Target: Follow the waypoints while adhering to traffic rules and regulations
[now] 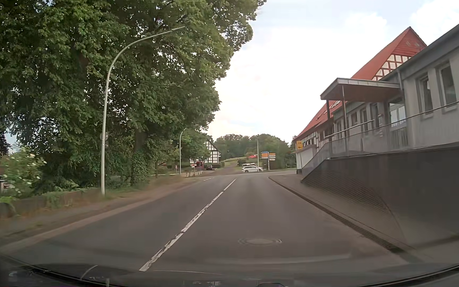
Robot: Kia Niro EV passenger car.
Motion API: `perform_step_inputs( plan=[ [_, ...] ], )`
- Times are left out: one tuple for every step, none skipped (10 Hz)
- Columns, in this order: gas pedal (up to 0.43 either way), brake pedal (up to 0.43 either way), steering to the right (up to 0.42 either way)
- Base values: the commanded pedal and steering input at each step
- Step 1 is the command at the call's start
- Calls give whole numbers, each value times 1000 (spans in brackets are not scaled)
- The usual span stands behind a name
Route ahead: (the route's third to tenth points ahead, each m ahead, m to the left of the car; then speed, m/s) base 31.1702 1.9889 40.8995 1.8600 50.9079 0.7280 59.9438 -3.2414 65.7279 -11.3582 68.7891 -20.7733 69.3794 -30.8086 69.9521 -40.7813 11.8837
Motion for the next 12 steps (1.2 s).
perform_step_inputs(
  plan=[
    [138, 0, 0],
    [138, 0, -1],
    [130, 0, -1],
    [130, 0, 0],
    [118, 0, 0],
    [118, 0, 0],
    [118, 0, -1],
    [118, 0, 0],
    [118, 0, 0],
    [118, 0, 0],
    [110, 0, 0],
    [98, 0, 0]
  ],
)
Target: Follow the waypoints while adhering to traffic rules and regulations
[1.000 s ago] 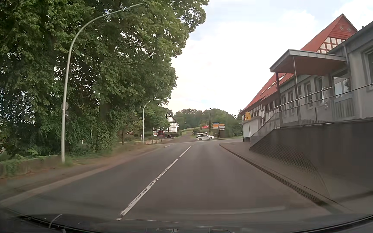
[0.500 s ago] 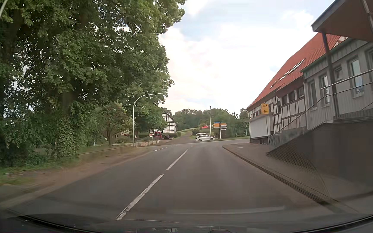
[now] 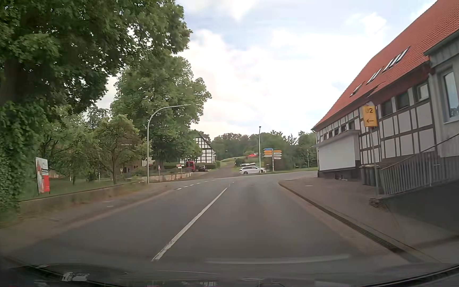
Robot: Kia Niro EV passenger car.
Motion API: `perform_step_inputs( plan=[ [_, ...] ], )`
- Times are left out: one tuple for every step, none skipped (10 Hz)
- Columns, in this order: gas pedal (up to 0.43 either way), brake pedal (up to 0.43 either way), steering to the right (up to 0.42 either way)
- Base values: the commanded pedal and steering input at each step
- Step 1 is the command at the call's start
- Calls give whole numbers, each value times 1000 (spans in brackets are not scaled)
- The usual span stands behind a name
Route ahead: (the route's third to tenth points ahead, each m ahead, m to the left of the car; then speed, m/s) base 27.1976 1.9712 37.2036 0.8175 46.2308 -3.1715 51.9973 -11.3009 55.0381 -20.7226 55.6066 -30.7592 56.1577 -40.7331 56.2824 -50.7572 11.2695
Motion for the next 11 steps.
perform_step_inputs(
  plan=[
    [87, 0, 0],
    [87, 0, 0],
    [87, 0, 0],
    [87, 0, 0],
    [87, 0, 0],
    [87, 0, 0],
    [87, 0, 0],
    [98, 0, 0],
    [98, 0, 0],
    [98, 0, 0],
    [98, 0, 0]
  ],
)
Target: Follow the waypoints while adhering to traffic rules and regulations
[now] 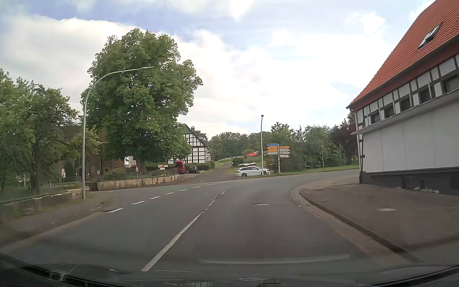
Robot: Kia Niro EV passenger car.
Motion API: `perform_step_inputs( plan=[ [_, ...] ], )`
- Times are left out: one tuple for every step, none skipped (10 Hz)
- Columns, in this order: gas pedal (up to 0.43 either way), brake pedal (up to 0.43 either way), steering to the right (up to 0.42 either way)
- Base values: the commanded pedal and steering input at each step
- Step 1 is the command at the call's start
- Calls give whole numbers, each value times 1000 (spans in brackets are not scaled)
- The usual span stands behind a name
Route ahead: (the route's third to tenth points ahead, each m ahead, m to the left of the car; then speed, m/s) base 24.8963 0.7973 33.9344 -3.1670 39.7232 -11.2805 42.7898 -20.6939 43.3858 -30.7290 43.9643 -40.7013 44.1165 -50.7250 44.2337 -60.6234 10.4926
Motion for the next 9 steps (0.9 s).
perform_step_inputs(
  plan=[
    [98, 0, 1],
    [98, 0, 1],
    [98, 0, 2],
    [98, 0, 4],
    [98, 0, 10],
    [98, 0, 17],
    [98, 0, 26],
    [98, 0, 36],
    [98, 0, 46]
  ],
)
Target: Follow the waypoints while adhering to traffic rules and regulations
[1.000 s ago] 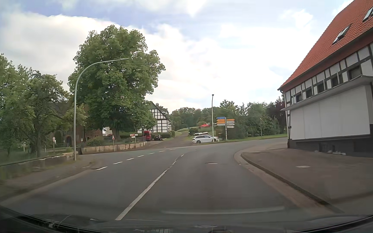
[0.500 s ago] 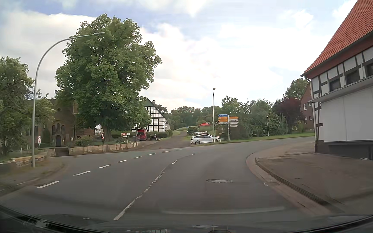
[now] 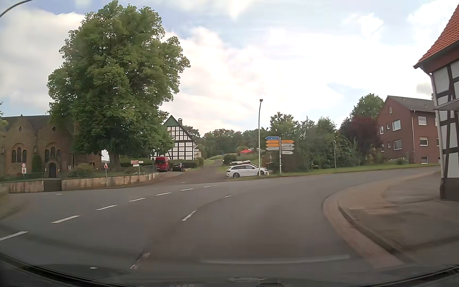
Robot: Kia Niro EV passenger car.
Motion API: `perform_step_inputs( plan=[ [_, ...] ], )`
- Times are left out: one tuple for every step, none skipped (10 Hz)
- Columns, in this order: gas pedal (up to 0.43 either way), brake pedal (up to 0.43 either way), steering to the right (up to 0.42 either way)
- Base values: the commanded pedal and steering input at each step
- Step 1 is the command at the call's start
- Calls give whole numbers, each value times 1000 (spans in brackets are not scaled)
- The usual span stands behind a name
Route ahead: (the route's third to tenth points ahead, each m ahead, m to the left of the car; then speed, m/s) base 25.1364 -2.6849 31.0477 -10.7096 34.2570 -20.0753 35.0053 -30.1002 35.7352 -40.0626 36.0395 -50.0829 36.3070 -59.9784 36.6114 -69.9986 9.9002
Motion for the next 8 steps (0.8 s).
perform_step_inputs(
  plan=[
    [98, 0, 55],
    [98, 0, 67],
    [98, 0, 79],
    [98, 0, 89],
    [110, 0, 103],
    [118, 0, 115],
    [118, 0, 125],
    [130, 0, 137]
  ],
)
